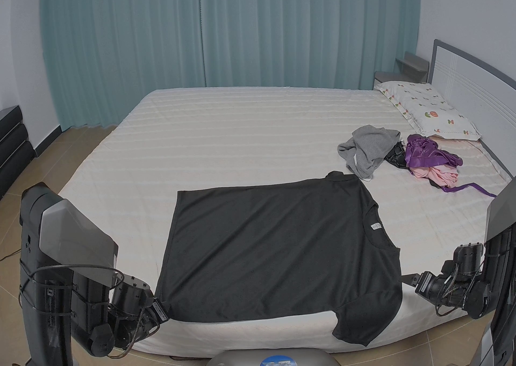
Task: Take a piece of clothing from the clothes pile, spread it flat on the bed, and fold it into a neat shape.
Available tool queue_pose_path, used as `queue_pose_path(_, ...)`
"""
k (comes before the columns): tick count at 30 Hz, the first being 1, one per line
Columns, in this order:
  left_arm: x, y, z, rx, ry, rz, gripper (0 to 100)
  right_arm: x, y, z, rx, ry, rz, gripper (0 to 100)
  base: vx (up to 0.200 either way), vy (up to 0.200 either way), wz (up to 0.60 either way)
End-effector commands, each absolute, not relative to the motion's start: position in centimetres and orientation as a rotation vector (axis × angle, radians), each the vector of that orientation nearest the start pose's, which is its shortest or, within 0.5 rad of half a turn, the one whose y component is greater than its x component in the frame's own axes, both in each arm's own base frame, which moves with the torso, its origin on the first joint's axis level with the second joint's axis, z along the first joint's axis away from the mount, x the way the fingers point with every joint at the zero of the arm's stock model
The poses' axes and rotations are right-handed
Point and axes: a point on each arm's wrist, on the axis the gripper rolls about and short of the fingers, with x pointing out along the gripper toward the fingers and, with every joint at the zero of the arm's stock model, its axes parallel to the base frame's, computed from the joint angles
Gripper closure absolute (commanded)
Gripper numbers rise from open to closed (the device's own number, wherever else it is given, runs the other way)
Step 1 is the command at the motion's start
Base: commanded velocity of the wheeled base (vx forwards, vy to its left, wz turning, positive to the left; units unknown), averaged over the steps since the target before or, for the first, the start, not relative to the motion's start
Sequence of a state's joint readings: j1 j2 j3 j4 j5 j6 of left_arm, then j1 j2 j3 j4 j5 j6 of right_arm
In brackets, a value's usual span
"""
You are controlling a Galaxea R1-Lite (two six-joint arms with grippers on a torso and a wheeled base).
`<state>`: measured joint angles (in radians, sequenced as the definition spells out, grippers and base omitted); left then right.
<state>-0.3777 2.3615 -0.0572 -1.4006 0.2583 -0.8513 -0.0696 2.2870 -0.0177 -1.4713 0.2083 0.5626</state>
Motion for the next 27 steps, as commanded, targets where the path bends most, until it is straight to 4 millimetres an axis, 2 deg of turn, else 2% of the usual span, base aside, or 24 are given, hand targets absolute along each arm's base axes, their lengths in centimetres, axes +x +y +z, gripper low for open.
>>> queue_pose_path(1, 20.3, -7.4, -4.3, -0.531, 0.798, 0.242, 0, 20.9, -1.0, -2.6, 0.643, 0.814, -0.095, 0, 0.0, 0.0, 0.0)
queue_pose_path(7, 20.4, -7.4, -2.5, -0.577, 0.718, 0.199, 0, 21.0, -0.9, -2.5, 0.643, 0.807, -0.085, 0, 0.0, 0.0, 0.0)
queue_pose_path(17, 20.3, -8.0, -2.4, -0.604, 0.723, 0.171, 0, 21.1, 0.0, -1.4, 0.706, 0.777, -0.042, 0, 0.0, 0.0, 0.0)
queue_pose_path(25, 20.3, -8.1, -2.4, -0.603, 0.725, 0.166, 0, 21.1, 0.1, -1.5, 0.705, 0.781, -0.034, 0, 0.0, -0.2, 0.0)
queue_pose_path(27, 20.3, -8.1, -2.4, -0.603, 0.724, 0.165, 0, 21.1, 0.3, -1.4, 0.707, 0.784, -0.024, 0, 0.0, 0.0, 0.0)
